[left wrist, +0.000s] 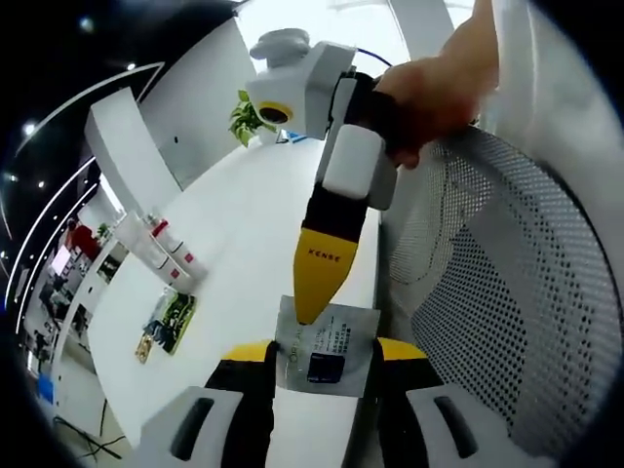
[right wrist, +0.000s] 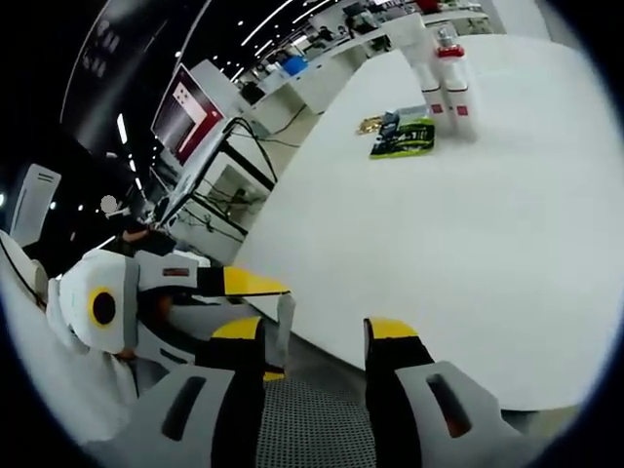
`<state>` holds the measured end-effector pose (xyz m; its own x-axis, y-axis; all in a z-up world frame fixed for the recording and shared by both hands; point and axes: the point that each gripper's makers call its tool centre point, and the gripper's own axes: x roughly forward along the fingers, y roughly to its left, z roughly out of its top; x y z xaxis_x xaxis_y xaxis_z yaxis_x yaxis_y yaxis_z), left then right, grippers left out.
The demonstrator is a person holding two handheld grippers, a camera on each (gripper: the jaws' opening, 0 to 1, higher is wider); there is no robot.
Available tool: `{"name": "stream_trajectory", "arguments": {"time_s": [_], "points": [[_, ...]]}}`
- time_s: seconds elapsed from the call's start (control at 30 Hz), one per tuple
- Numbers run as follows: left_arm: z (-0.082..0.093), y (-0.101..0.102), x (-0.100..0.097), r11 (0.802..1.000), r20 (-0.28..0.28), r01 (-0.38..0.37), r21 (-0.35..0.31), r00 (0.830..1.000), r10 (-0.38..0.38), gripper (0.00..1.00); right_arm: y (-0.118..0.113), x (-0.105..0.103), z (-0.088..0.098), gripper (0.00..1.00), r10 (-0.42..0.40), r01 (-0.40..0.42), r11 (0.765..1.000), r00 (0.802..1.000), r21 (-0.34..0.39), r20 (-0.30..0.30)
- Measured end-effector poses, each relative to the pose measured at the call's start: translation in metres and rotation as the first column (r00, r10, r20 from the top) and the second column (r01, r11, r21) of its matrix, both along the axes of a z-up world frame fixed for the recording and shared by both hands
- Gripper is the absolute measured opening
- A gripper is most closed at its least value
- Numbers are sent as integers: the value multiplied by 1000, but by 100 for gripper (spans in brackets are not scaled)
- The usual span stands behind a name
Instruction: Arrange the skincare products in the storage area until every visible bottle or jar stands upright without overlapping.
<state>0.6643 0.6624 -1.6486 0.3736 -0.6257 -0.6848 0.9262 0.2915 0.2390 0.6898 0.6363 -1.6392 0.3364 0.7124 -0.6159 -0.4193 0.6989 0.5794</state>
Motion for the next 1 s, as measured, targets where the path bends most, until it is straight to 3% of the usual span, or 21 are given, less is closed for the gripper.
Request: {"name": "stream_trajectory", "arguments": {"time_s": [1.0], "points": [[-1, 1, 1, 1000, -5, -9, 5, 1000, 9, 41, -1, 0, 1, 36, 2, -2, 1000, 1000, -8, 8]]}}
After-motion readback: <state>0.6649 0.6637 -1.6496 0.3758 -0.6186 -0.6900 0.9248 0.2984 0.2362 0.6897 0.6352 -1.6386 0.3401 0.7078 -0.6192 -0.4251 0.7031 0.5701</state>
